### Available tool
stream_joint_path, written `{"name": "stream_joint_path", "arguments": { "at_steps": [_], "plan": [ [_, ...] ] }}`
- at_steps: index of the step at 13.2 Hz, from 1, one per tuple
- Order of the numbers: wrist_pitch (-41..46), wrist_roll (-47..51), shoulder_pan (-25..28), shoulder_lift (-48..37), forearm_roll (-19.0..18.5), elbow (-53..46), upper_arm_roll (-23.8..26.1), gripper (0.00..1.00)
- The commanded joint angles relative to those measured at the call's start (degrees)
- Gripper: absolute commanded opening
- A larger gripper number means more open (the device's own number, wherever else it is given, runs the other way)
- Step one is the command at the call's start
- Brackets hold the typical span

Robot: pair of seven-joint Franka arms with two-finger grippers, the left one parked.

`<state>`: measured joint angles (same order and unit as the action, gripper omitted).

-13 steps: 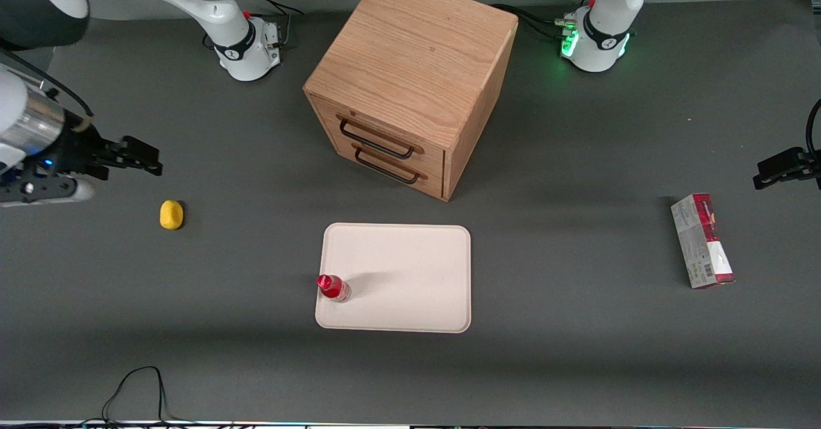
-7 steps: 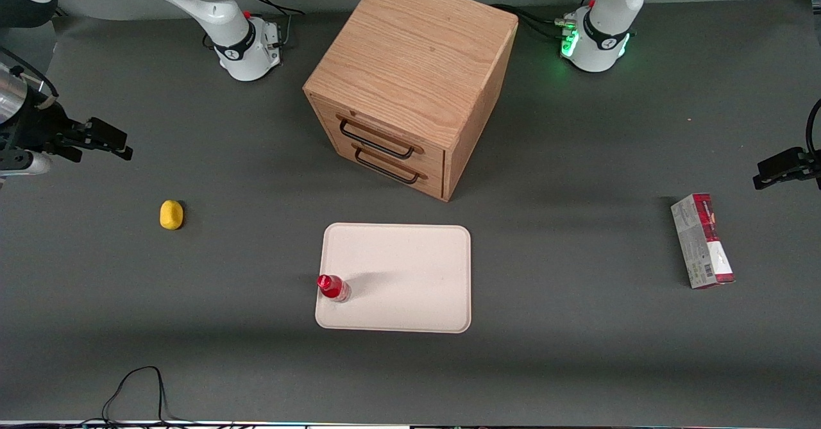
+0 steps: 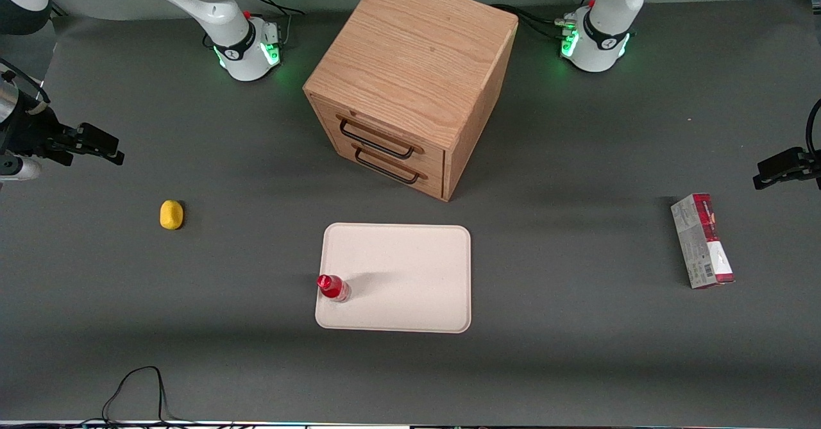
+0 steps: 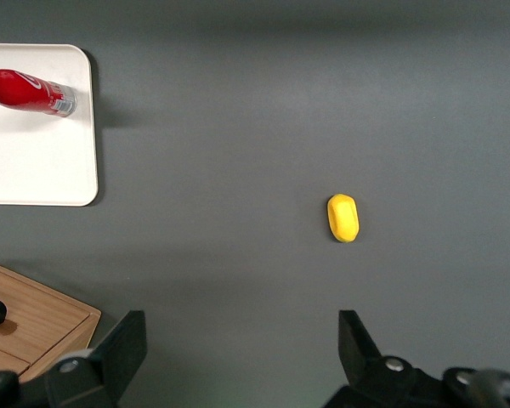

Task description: Place coke bottle on tray

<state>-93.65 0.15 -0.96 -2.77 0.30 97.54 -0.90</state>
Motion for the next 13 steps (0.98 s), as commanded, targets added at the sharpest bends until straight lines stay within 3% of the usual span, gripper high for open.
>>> {"name": "stream_joint_path", "arguments": {
  "at_steps": [1, 13],
  "plan": [
    [0.75, -1.03, 0.42, 0.48, -0.74, -1.3, 0.82, 1.0],
    [0.75, -0.41, 2.1, 0.48, -1.88, -1.39, -1.47, 1.0]
  ]
}}
